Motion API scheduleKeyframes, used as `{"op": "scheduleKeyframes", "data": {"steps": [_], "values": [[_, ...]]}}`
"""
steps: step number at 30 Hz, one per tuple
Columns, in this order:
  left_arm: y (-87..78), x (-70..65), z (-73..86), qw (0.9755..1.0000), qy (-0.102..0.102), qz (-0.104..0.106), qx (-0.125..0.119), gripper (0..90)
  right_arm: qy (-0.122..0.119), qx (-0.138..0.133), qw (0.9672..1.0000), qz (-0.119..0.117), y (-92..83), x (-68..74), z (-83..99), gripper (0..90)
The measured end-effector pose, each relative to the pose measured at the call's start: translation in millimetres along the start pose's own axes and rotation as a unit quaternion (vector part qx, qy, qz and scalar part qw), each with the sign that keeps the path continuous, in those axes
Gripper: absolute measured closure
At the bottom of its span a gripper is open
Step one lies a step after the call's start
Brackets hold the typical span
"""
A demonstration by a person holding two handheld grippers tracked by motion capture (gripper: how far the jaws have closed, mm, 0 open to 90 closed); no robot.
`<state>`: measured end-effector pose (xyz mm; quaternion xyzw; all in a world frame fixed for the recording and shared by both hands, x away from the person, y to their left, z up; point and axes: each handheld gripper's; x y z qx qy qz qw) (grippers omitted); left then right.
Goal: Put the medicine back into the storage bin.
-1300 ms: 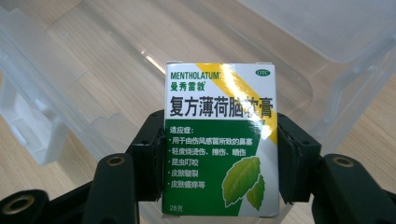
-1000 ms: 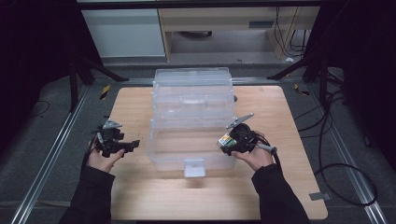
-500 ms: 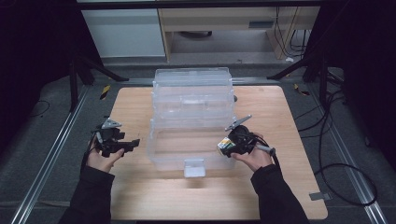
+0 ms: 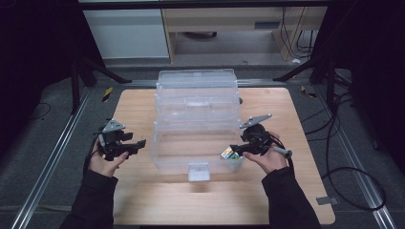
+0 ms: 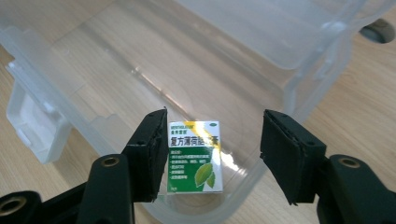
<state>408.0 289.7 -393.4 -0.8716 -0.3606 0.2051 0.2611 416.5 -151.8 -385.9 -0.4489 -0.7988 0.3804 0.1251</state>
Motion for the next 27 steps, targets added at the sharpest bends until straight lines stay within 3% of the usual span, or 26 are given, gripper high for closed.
{"op": "scheduleKeyframes", "data": {"steps": [6,11,14,16,21,23,27], "values": [[0.1,-5.9,-4.2,0.9999,0.004,0.013,-0.004,36.0,0.016,-0.029,0.9994,0.012,-13.6,-14.4,7.3,37.6],[1.5,-11.9,-7.0,0.9994,0.013,0.031,-0.011,35.9,0.025,-0.038,0.9984,0.033,-23.1,-30.7,18.1,35.8],[3.6,-17.0,-8.7,0.9992,0.029,0.028,-0.009,34.0,0.035,-0.042,0.9976,0.044,-26.3,-41.6,26.8,35.3],[5.1,-21.1,-10.4,0.9989,0.030,0.036,0.000,35.4,0.039,-0.035,0.9974,0.050,-25.5,-46.6,32.7,35.3],[8.7,-31.8,-12.7,0.9972,0.067,0.031,-0.010,33.8,0.043,-0.026,0.9970,0.060,-22.9,-56.4,42.5,35.3],[9.7,-34.7,-13.2,0.9972,0.060,0.043,-0.008,37.7,0.048,-0.027,0.9966,0.061,-23.2,-58.8,44.7,35.2],[13.4,-42.0,-13.9,0.9957,0.071,0.059,-0.003,38.3,0.046,-0.025,0.9968,0.061,-22.4,-61.1,47.0,35.0]]}}
Point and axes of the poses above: each handheld gripper's, and its own axes: y roughly forward along the jaws, z roughly out of its underside, x roughly to its left, and after that the axes turned 12 degrees about z, right-handed
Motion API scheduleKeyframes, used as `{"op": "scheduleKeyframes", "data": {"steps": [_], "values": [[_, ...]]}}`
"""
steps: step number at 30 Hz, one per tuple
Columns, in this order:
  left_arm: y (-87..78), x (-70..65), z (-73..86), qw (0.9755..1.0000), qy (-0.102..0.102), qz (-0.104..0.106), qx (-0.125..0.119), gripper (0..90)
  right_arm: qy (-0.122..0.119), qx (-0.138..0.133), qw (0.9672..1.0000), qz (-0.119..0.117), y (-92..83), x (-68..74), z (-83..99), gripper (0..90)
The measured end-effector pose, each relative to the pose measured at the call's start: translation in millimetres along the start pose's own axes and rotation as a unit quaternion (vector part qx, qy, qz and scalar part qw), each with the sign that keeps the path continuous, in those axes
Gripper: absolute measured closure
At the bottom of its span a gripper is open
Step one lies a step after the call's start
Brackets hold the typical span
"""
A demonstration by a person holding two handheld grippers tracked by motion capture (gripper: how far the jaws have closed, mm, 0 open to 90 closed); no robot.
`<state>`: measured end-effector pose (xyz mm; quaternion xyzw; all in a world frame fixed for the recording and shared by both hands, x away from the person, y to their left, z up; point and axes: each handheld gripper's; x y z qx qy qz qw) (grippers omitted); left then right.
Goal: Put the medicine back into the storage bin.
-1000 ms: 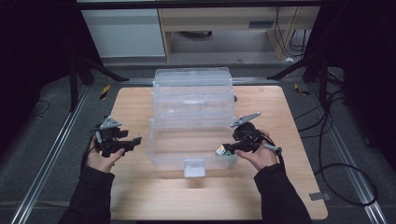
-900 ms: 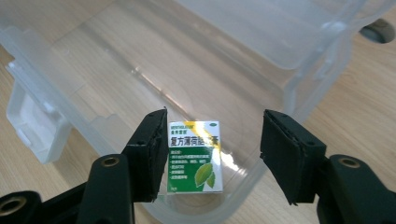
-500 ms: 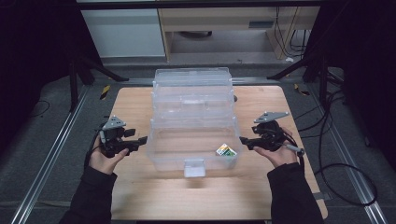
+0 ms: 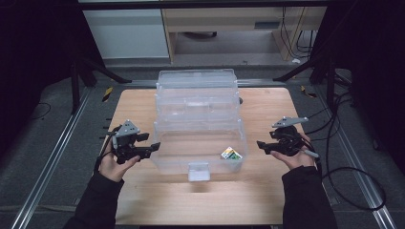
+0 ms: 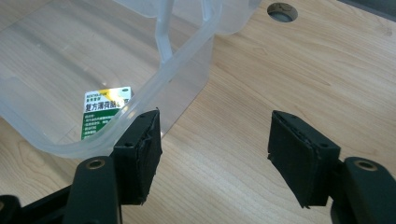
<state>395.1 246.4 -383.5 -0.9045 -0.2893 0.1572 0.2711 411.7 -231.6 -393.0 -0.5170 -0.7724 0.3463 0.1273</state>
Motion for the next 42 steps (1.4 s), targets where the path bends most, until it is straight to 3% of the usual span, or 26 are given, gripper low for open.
{"op": "scheduleKeyframes", "data": {"steps": [8,13,17,23,32,36,42], "values": [[19.0,-19.7,-8.0,0.9981,0.043,0.033,0.029,38.4,0.000,-0.004,1.0000,-0.002,0.1,-3.3,1.7,34.7],[28.8,-29.3,-12.3,0.9956,0.052,0.066,0.041,41.4,-0.002,-0.002,1.0000,-0.004,1.4,-2.7,2.3,34.6],[34.5,-34.3,-13.8,0.9929,0.063,0.079,0.062,45.2,-0.003,-0.003,1.0000,-0.004,0.6,-3.8,2.4,34.5],[43.6,-45.5,-19.4,0.9864,0.084,0.109,0.090,49.9,-0.002,-0.008,1.0000,-0.004,-0.4,-6.6,2.3,34.2],[65.6,-61.5,-29.0,0.9740,0.113,0.150,0.126,55.6,-0.010,-0.017,0.9997,-0.013,-1.3,-3.7,-0.5,33.2],[76.1,-65.1,-28.6,0.9685,0.121,0.158,0.149,56.2,-0.013,-0.017,0.9996,-0.016,-0.1,-1.8,-2.0,33.1],[85.0,-67.4,-27.5,0.9629,0.133,0.161,0.171,55.9,-0.020,-0.015,0.9995,-0.021,1.4,1.7,-3.1,32.3]]}}
Point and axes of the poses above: each handheld gripper's, and its own axes: y roughly forward along the jaws, z roughly out of its underside, x roughly to its left, and after that the axes turned 12 degrees about z, right-handed
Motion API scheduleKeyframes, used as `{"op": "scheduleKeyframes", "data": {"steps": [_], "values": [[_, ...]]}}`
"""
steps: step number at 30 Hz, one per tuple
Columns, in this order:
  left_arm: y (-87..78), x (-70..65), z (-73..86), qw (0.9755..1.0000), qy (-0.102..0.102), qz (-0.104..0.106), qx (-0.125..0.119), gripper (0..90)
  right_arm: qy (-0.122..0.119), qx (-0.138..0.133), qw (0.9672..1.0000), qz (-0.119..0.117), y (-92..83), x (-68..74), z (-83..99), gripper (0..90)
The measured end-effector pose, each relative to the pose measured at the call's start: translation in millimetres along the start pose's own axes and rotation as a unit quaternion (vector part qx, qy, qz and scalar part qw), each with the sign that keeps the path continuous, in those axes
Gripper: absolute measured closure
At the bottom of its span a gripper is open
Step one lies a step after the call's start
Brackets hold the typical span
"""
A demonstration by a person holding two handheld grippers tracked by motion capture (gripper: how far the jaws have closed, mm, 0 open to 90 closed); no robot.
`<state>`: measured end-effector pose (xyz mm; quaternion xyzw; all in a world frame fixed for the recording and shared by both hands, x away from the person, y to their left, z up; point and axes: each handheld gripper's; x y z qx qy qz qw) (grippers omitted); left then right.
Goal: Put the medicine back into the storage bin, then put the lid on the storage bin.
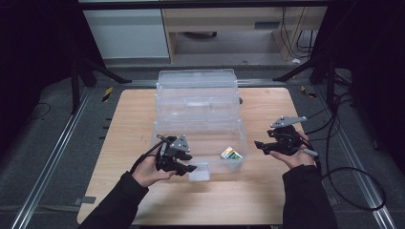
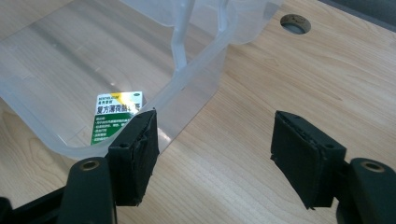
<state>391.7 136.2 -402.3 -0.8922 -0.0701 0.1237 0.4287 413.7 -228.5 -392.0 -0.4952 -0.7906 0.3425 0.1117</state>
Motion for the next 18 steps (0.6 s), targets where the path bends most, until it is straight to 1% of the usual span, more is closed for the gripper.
{"op": "scheduleKeyframes", "data": {"steps": [3,5,7,8,12,13,15,18], "values": [[1.6,0.7,-1.3,0.9999,0.004,-0.003,0.009,55.9,-0.002,-0.003,1.0000,-0.001,0.6,0.5,-0.7,32.1],[4.3,1.6,-2.4,0.9998,0.006,-0.001,0.017,55.9,-0.002,-0.003,1.0000,-0.001,1.4,0.4,-1.0,32.1],[8.4,2.2,-3.7,0.9996,0.009,-0.002,0.027,55.9,-0.005,-0.001,1.0000,-0.001,2.4,0.9,-0.9,32.1],[11.4,2.4,-4.5,0.9993,0.013,-0.004,0.036,55.8,-0.006,-0.001,1.0000,-0.001,2.7,1.3,-0.9,32.1],[16.6,4.0,-5.1,0.9989,0.014,0.000,0.046,56.0,-0.010,-0.001,0.9999,-0.005,3.5,3.4,-1.0,31.8],[17.4,4.4,-5.3,0.9988,0.011,0.001,0.048,56.4,-0.011,-0.001,0.9999,-0.006,3.6,3.8,-1.1,31.8],[17.7,4.7,-6.6,0.9985,0.011,-0.001,0.055,58.1,-0.011,-0.004,0.9999,-0.008,3.8,4.2,-1.3,31.6],[18.0,5.0,-6.9,0.9984,0.010,-0.001,0.056,59.2,-0.013,-0.005,0.9998,-0.011,4.3,5.3,-2.2,31.6]]}}
Point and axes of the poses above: each handheld gripper's, and its own axes: y roughly forward along the jaws, z roughly out of its underside, x roughly to its left, and after that the axes turned 12 degrees about z, right-handed
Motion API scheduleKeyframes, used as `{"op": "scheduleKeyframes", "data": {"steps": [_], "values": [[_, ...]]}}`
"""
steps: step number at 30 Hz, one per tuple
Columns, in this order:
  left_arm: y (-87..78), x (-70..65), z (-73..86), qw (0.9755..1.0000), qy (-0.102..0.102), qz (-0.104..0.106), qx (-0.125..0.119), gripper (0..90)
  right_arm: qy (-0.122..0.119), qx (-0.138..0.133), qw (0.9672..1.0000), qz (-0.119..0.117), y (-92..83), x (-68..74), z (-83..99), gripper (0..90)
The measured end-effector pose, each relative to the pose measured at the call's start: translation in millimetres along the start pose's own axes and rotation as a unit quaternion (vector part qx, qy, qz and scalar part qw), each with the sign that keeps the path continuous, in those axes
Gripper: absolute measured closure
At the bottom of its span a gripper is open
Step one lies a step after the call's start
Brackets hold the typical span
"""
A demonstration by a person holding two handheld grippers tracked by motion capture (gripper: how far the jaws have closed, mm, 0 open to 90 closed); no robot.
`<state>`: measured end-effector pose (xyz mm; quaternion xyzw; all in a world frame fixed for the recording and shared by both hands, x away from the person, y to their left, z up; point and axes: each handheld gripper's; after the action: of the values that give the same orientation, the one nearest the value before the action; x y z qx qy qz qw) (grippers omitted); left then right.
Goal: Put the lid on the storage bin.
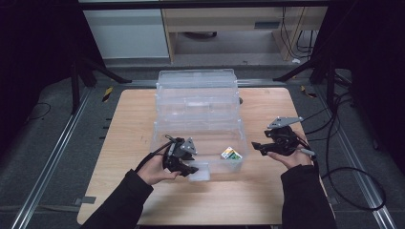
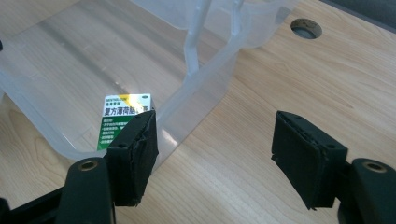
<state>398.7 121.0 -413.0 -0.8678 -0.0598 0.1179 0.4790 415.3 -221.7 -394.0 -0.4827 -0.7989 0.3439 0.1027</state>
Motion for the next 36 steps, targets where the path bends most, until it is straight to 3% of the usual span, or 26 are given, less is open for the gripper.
{"op": "scheduleKeyframes", "data": {"steps": [11,17,28,36], "values": [[2.4,0.2,-4.5,0.9996,0.003,-0.009,0.026,63.2,-0.016,-0.014,0.9997,-0.014,2.2,9.8,-12.9,31.8],[1.9,2.1,-4.9,0.9996,-0.002,-0.007,0.027,66.9,-0.023,-0.029,0.9991,-0.022,3.2,13.5,-24.3,31.9],[1.9,1.2,-4.0,0.9996,0.002,-0.010,0.025,67.1,-0.032,-0.074,0.9955,-0.049,5.8,25.4,-62.9,32.6],[1.7,1.1,-3.4,0.9996,0.007,-0.010,0.025,67.2,-0.032,-0.088,0.9934,-0.066,17.2,26.8,-84.5,33.2]]}}
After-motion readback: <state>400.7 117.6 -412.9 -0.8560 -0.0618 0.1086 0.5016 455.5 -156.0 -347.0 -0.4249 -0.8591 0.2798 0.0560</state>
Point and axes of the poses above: each handheld gripper's, and its own axes: y roughly forward along the jaws, z roughly out of its underside, x roughly to its left, and after that the axes turned 12 degrees about z, right-handed
